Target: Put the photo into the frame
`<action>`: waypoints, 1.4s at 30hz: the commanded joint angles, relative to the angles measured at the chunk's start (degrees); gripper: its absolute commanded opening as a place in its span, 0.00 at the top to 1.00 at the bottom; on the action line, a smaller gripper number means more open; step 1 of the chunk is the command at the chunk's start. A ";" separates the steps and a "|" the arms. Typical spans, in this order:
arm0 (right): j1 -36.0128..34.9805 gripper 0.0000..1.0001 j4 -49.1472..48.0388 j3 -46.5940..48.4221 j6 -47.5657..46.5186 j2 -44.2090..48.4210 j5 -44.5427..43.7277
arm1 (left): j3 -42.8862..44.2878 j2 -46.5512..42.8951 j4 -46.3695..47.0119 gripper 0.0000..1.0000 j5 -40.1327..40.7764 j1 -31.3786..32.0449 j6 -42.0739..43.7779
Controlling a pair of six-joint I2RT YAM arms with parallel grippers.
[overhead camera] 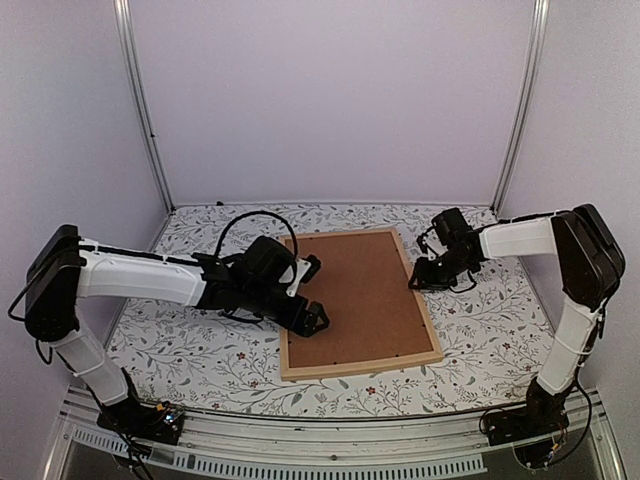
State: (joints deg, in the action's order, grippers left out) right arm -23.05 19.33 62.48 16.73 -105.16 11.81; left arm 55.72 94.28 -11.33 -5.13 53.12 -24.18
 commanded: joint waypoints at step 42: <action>1.16 0.31 0.27 -26.96 5.64 27.86 11.08 | 32.43 27.45 -12.05 1.00 13.36 20.48 29.66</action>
State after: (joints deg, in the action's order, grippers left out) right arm -22.06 21.43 36.93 20.71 -79.88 19.07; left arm 86.67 122.80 -21.43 6.74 73.84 5.74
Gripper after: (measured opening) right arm 0.691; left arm 0.168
